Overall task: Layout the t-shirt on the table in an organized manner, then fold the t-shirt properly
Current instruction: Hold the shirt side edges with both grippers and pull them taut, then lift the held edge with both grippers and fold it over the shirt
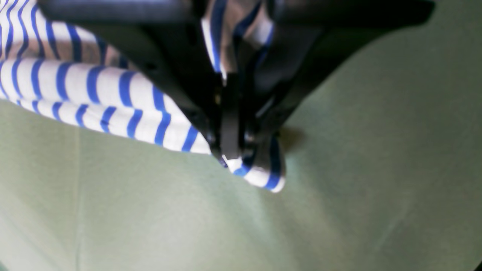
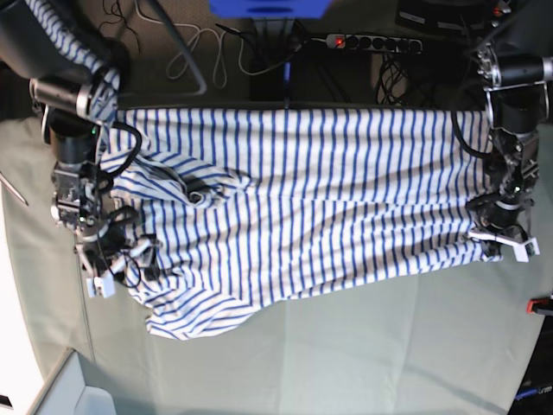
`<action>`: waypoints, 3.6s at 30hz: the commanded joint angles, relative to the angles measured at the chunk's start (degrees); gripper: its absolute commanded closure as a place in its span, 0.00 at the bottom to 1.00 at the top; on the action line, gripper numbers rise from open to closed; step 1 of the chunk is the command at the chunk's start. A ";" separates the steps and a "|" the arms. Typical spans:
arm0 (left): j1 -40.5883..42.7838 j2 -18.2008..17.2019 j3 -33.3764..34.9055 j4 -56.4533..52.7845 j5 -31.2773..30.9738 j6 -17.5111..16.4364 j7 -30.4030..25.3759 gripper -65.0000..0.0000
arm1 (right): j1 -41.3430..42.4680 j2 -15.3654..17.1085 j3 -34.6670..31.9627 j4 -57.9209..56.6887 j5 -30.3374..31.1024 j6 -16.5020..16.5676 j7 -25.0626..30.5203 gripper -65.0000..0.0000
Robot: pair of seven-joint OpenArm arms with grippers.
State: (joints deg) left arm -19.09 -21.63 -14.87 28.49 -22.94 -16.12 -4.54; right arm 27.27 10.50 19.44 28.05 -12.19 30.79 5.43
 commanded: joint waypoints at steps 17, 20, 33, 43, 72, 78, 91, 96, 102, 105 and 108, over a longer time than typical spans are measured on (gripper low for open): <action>-1.35 -1.10 -0.12 0.74 -0.31 -0.19 -1.49 1.00 | 8.21 0.44 -0.06 -7.17 0.27 -0.24 1.56 0.33; -1.35 -1.10 -0.12 0.74 -0.31 -0.19 -1.49 1.00 | 8.29 0.44 -0.15 -7.17 0.27 -0.24 1.56 0.51; -1.70 -1.10 -0.12 0.74 -0.31 -0.19 -1.49 1.00 | 7.77 0.88 0.21 -3.39 0.54 -4.10 1.56 1.00; -2.67 -1.01 -0.12 1.53 -0.40 -0.19 -1.40 1.00 | -8.59 -2.55 0.38 27.46 0.62 3.81 1.29 1.00; 9.64 7.43 -26.23 40.56 -0.40 -0.80 31.57 1.00 | -41.55 -3.60 3.28 54.80 20.23 3.98 5.87 1.00; 18.17 12.97 -32.20 53.31 -0.40 -0.89 39.22 1.00 | -45.33 -3.60 3.37 54.10 20.23 3.98 10.70 1.00; 25.82 14.20 -40.73 55.77 -0.40 -0.98 39.57 1.00 | -50.78 -3.43 3.37 52.08 20.23 3.98 17.82 1.00; 28.19 14.64 -41.08 56.21 -0.40 -0.98 39.66 1.00 | -50.78 -3.25 3.37 45.31 20.14 3.98 21.95 1.00; 32.85 17.01 -40.82 56.48 -0.49 -0.98 39.66 1.00 | -50.78 -2.02 3.37 39.77 20.14 3.98 25.47 1.00; 33.73 17.45 -41.17 55.77 -0.67 -0.98 39.30 1.00 | -50.78 -1.32 3.37 38.54 20.14 3.98 25.47 1.00; 34.08 17.63 -41.08 55.69 -3.13 -0.98 39.66 1.00 | -50.78 -1.32 3.20 38.28 20.14 3.98 25.47 1.00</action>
State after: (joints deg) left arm 14.87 -3.16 -55.77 83.31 -25.61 -16.95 36.21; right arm -23.40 8.54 22.44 65.58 6.72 34.65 28.91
